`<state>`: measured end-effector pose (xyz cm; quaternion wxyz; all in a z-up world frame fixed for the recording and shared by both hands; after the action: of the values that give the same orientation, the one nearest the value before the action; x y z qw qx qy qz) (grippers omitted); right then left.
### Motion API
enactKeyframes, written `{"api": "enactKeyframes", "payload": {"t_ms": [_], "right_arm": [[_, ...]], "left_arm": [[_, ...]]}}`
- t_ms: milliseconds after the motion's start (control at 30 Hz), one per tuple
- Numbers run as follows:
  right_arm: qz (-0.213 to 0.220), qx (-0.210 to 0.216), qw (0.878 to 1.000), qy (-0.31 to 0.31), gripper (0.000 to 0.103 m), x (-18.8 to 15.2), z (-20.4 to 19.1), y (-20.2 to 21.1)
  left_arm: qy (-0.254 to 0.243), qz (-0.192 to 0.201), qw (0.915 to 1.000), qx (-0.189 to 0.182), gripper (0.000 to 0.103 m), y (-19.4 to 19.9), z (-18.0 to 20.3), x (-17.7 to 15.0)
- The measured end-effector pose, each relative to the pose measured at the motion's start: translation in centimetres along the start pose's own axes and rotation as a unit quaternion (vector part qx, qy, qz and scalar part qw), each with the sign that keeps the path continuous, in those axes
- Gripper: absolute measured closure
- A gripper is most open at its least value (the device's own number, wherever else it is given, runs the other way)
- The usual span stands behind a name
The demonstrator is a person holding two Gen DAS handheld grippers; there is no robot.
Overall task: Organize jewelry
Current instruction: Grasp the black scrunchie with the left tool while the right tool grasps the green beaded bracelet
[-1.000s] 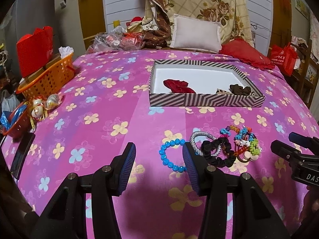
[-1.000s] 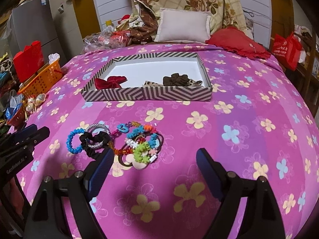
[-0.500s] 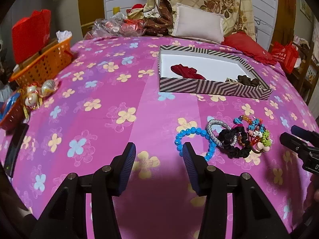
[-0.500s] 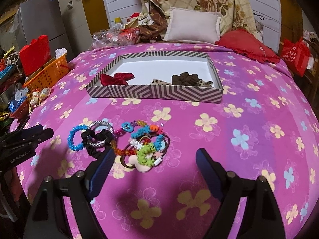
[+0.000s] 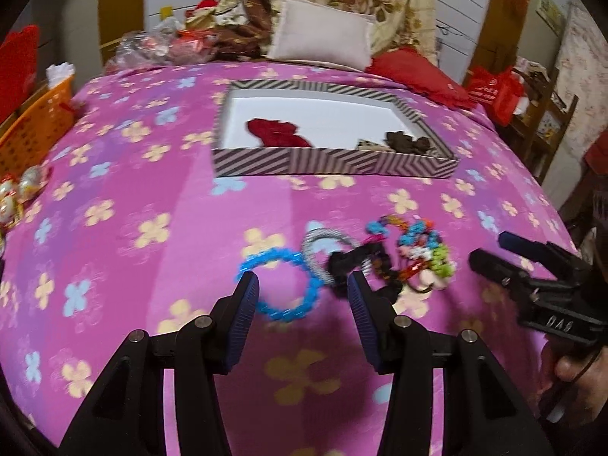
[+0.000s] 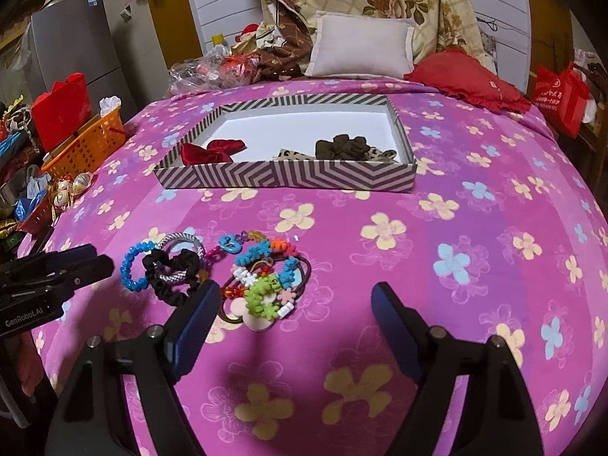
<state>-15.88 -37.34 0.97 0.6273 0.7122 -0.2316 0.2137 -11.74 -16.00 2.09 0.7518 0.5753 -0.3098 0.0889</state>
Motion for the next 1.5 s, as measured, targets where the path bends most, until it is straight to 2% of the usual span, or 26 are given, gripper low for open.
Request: {"api": "enactKeyframes", "payload": {"t_ms": [67, 200, 433, 533, 600, 667, 800, 900, 967, 1000, 1033, 1200, 1267, 1333, 1433, 1500], "right_arm": [[-0.005, 0.0, 1.0, 0.002, 0.022, -0.1, 0.2, -0.3], [-0.018, -0.005, 1.0, 0.008, 0.035, 0.0, 0.5, -1.3], [-0.016, 0.002, 1.0, -0.012, 0.037, 0.6, 1.8, -1.5], [-0.019, 0.008, 1.0, -0.008, 0.037, 0.7, 1.8, -1.7], [-0.022, 0.011, 1.0, -0.003, 0.037, 0.7, 1.5, -1.9], [-0.026, 0.02, 0.999, 0.0, 0.037, 0.7, 1.1, -2.2], [-0.034, 0.045, 0.998, 0.006, 0.037, 0.5, -0.1, -2.5], [-0.04, 0.049, 0.998, 0.019, 0.039, 0.3, -1.1, -3.0], [-0.045, 0.052, 0.997, 0.026, 0.046, 0.3, -1.7, -3.4], [-0.047, 0.054, 0.997, 0.029, 0.055, 0.2, -2.0, -3.6], [-0.05, 0.055, 0.997, 0.032, 0.059, 0.2, -2.2, -3.9], [-0.054, 0.05, 0.997, 0.037, 0.06, 0.2, -2.6, -4.7], [-0.05, 0.046, 0.997, 0.041, 0.068, 0.2, -2.6, -4.8], [-0.049, 0.048, 0.997, 0.043, 0.085, 0.3, -2.5, -4.8], [-0.046, 0.047, 0.997, 0.046, 0.092, 0.2, -2.4, -4.7], [-0.034, 0.048, 0.997, 0.039, 0.092, 0.3, -2.2, -4.2]], "left_arm": [[-0.007, -0.004, 1.0, -0.003, 0.068, -0.6, 0.7, 0.4], [-0.02, -0.016, 0.9997, -0.001, 0.068, -1.8, 1.8, 0.7], [-0.05, -0.025, 0.9984, 0.006, 0.069, -3.1, 2.7, 0.6], [-0.048, -0.03, 0.9984, 0.003, 0.081, -3.8, 2.7, 0.7], [-0.044, -0.035, 0.9984, -0.001, 0.096, -4.2, 2.6, 0.7], [-0.044, -0.034, 0.9985, -0.002, 0.103, -4.3, 2.5, 0.7], [-0.036, -0.023, 0.999, -0.016, 0.103, -3.8, 1.9, 0.9], [-0.027, -0.014, 0.9992, -0.025, 0.103, -3.1, 1.4, 1.2], [-0.02, -0.011, 0.9992, -0.032, 0.103, -2.5, 1.1, 1.3], [-0.018, -0.01, 0.9992, -0.034, 0.103, -2.3, 1.0, 1.4], [-0.017, -0.01, 0.9992, -0.035, 0.103, -2.2, 1.0, 1.5], [-0.017, -0.002, 0.9995, -0.027, 0.103, -1.6, 0.8, 1.8], [-0.014, -0.002, 0.9996, -0.026, 0.103, -1.6, 0.7, 1.8], [-0.014, -0.003, 0.9996, -0.025, 0.103, -1.6, 0.8, 1.8], [-0.012, -0.004, 0.9996, -0.024, 0.103, -1.7, 0.7, 1.8], [-0.01, -0.004, 0.9997, -0.023, 0.103, -1.6, 0.7, 1.7]]}}
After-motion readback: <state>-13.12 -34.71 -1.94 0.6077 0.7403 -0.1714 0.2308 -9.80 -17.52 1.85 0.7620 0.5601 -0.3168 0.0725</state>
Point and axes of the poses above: each gripper's, at about its wrist camera, not at the fingertips, and y roughly against the way its jaws point, z to its right, x to its top, the point moved 5 cm from there along -y, roughly the way its jaws point, and after that the axes turned 4 degrees about -z, right-handed, at the moved point
